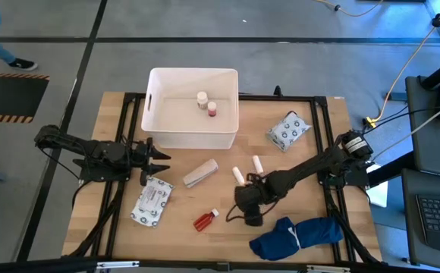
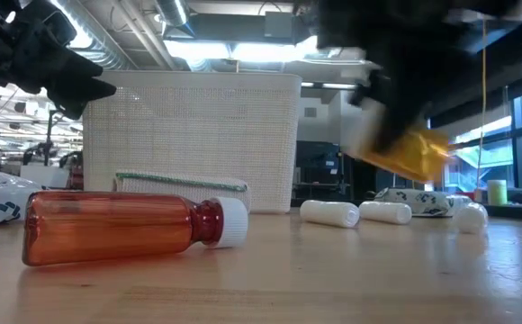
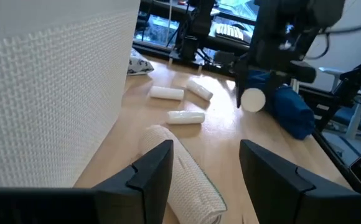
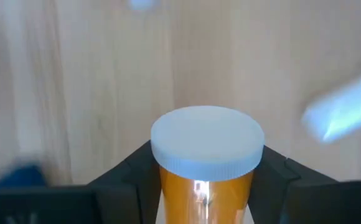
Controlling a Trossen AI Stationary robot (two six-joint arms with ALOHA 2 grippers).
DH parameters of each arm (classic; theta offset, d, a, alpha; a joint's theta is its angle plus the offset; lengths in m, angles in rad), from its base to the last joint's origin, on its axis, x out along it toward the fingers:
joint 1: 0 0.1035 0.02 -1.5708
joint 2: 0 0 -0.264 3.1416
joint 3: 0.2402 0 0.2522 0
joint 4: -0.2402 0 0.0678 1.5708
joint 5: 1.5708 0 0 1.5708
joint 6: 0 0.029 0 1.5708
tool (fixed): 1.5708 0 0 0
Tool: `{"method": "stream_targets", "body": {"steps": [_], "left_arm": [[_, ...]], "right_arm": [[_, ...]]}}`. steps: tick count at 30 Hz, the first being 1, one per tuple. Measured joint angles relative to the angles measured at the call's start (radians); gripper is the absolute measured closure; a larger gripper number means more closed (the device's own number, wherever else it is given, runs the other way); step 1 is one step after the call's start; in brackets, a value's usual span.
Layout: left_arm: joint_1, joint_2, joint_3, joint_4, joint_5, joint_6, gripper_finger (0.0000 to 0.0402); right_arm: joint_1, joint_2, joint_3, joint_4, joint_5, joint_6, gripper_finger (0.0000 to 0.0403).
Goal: Pick & place medical supplies in basket/bin
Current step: Put the orange medicine bottle into the white bin
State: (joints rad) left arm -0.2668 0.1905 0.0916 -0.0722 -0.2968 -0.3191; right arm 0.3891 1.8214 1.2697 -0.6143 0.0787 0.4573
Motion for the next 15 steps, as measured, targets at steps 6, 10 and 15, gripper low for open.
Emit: {"method": "stream_targets", "body": {"steps": [6,10,15], "left_arm": [[0.000,0.000,0.000,0.005,0.018,0.010,0.0221],[0.000,0.003,0.000,0.074,0.073,0.008,0.0221],[0.000,0.030,0.001,0.194,0.139,0.005,0.0221]], "right_arm": [[-0.075,0.000,0.049,0.234,0.087,-0.027,0.0229],[-0.124,0.000,0.067,0.485,0.096,-0.052,0.0229],[-0.176,0.000,0.078,0.759,0.106,-0.088,0.0228]]}}
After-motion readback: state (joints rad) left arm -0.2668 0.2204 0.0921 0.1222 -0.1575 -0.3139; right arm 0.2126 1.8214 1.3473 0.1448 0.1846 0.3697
